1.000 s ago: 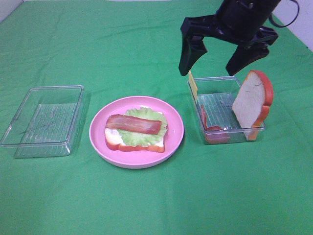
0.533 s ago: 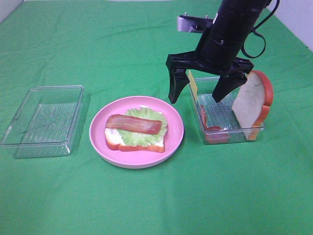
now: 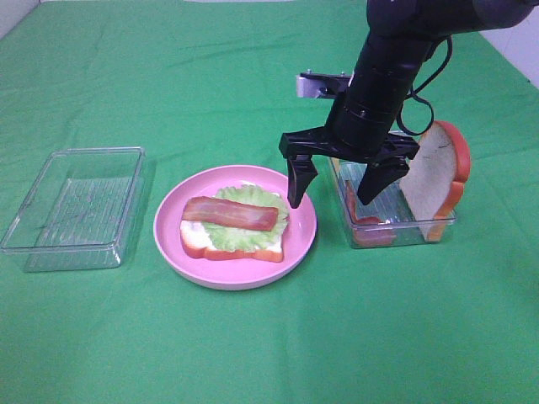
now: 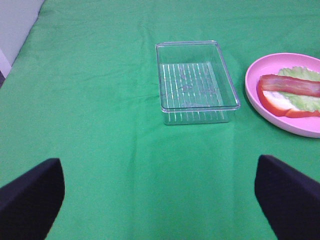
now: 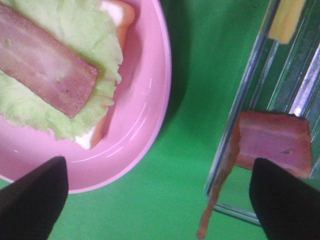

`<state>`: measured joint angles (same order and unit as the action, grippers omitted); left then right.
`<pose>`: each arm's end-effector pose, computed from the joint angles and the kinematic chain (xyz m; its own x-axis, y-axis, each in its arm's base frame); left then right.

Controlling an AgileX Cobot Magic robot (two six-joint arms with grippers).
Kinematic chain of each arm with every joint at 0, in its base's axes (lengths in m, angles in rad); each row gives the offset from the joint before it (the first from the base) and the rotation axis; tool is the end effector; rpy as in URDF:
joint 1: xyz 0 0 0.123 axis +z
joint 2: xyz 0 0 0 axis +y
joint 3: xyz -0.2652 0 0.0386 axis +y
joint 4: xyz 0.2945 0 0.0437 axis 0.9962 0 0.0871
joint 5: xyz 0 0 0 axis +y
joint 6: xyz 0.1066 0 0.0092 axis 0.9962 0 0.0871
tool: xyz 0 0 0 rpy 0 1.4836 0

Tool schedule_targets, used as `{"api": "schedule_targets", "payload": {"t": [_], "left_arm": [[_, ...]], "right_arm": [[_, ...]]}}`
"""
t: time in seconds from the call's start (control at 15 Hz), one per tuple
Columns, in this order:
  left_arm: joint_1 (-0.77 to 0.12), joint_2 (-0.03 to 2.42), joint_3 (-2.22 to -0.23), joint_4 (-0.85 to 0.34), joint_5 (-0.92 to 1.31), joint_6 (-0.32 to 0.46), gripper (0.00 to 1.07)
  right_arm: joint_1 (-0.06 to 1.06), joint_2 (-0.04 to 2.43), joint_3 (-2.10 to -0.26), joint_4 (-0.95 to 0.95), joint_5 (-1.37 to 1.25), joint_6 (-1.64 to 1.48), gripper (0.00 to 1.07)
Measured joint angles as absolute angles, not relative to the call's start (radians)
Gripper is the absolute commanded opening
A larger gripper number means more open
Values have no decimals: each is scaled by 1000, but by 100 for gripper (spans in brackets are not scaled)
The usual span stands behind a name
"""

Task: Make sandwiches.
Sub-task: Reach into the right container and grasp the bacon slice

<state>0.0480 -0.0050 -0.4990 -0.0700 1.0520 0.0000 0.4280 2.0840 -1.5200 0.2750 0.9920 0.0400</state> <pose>0.0673 -0.0033 0.2933 -0.4432 -0.0560 -0.8947 -0.0089 0.9983 -0.0581 0.3979 0.2083 0.1111 -0.9688 -0.2365 -0.0738 -0.2475 0.9375 0.2444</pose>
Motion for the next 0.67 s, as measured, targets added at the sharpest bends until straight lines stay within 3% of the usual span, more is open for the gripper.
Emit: {"api": "schedule_targets", "payload": {"t": [0.07,0.13,0.67], "left_arm": [[48,-5,-499,-70,1052,0,96],[48,-5,-499,-70,1052,0,96],[48,-5,-499,-70,1052,0,96]], "right_arm": [[428,2086,-1520,275,992,40,81],[428,2087,-1520,275,992,40,65],[428,2089,-1520,259,991,40,64]]}}
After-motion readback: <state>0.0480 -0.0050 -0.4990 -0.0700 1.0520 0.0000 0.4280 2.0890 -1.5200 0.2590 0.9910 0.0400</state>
